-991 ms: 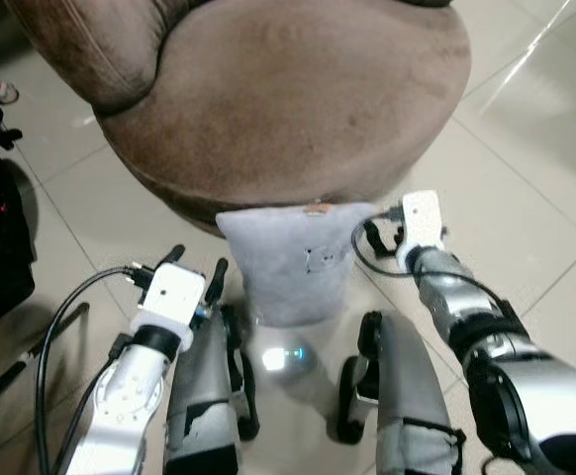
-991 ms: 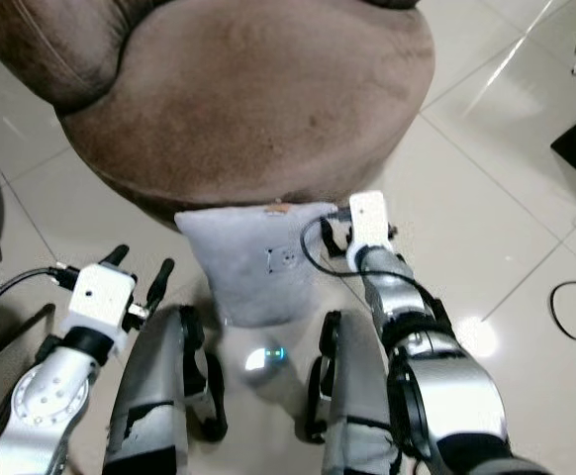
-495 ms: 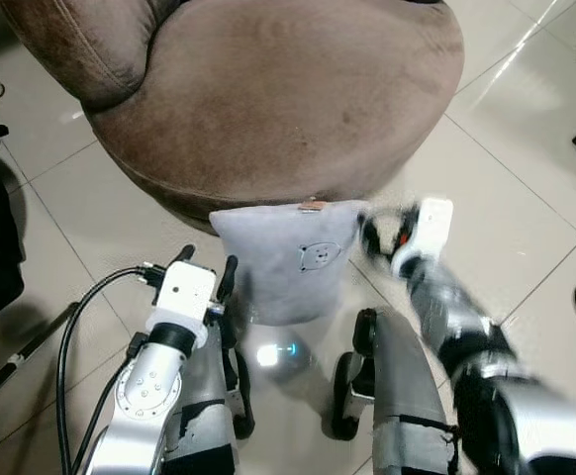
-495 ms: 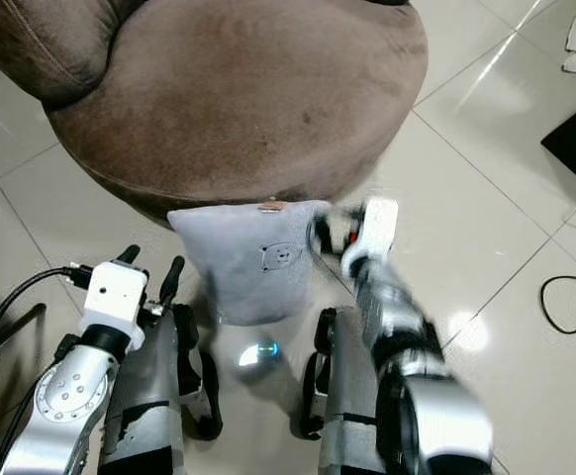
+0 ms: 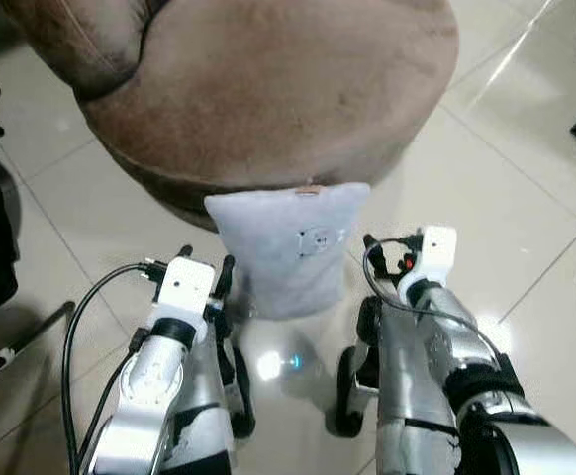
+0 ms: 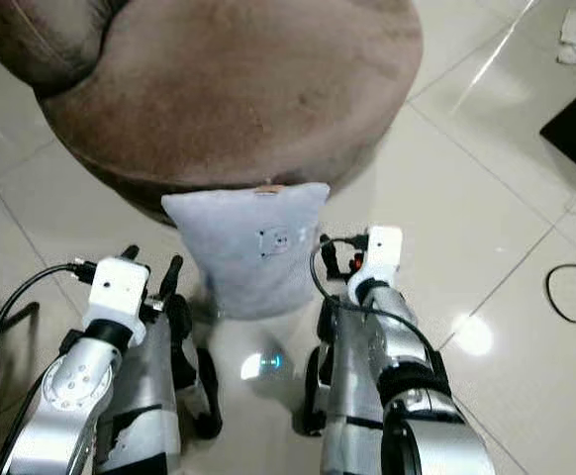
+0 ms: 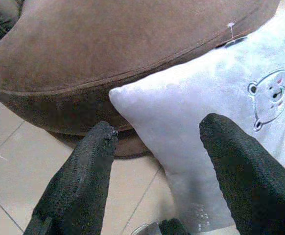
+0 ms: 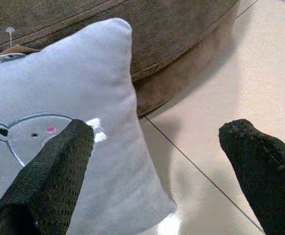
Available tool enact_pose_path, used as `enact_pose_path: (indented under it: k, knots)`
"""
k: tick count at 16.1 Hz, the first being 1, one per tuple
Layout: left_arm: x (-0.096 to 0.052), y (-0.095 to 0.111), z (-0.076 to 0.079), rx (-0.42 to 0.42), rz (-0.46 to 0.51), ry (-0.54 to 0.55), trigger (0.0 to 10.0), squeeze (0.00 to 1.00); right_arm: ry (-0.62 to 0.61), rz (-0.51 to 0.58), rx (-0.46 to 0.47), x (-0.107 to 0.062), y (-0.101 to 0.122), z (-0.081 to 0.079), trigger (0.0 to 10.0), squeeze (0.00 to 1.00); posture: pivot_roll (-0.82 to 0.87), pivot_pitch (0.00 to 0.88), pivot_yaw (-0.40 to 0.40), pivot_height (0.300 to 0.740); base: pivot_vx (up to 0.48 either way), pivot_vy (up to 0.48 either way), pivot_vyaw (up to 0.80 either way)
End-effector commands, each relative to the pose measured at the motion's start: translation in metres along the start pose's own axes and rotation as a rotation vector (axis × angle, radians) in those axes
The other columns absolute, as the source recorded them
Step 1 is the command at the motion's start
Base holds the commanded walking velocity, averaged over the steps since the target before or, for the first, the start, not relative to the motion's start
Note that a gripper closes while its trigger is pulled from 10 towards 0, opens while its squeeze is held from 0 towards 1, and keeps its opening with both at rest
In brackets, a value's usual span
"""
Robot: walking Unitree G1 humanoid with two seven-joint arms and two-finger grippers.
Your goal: Move the pillow to the sofa from floor
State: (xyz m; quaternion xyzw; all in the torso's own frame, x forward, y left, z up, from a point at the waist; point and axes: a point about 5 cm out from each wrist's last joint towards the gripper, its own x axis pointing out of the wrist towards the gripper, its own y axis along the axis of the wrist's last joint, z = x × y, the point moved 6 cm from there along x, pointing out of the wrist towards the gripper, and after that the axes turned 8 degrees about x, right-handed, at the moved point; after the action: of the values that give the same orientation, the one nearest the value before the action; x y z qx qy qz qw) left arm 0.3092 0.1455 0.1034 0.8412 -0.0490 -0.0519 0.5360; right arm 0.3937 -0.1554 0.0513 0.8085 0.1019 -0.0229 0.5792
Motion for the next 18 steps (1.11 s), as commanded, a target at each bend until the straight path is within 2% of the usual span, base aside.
enact_pose_path:
  k: [1, 5, 7, 9, 12, 18]
  knots:
    - [-0.003, -0.010, 0.000, -0.001, -0.032, 0.006, 10.0, 0.00, -0.011, 0.000, -0.004, -0.003, -0.003, 0.004, 10.0, 0.00, 0.05, 0.401, -0.005, 0.522, 0.000, 0.000, 0.00]
    - [0.005, -0.015, -0.014, -0.027, -0.039, 0.070, 10.0, 0.00, 0.000, 0.000, -0.021, -0.011, -0.007, 0.003, 10.0, 0.00, 0.04, 0.397, -0.017, 0.522, 0.000, 0.000, 0.00]
    - [0.006, -0.015, -0.018, -0.045, -0.035, 0.088, 10.0, 0.00, 0.007, -0.004, -0.027, -0.012, -0.009, 0.001, 10.0, 0.00, 0.04, 0.393, -0.020, 0.522, 0.000, 0.000, 0.00]
    - [0.007, -0.015, -0.017, -0.025, -0.039, 0.090, 10.0, 0.00, 0.002, -0.012, -0.026, -0.011, -0.009, 0.001, 10.0, 0.00, 0.04, 0.410, -0.023, 0.522, 0.000, 0.000, 0.00]
    - [0.005, -0.016, -0.015, -0.030, -0.041, 0.092, 10.0, 0.00, -0.003, -0.024, -0.019, -0.010, -0.010, -0.001, 10.0, 0.00, 0.05, 0.402, -0.030, 0.496, 0.000, 0.000, 0.00]
    - [-0.001, -0.026, -0.024, -0.018, -0.068, 0.126, 10.0, 0.00, 0.003, -0.044, -0.027, -0.008, -0.014, -0.006, 10.0, 0.00, 0.05, 0.406, -0.041, 0.496, 0.000, 0.000, 0.00]
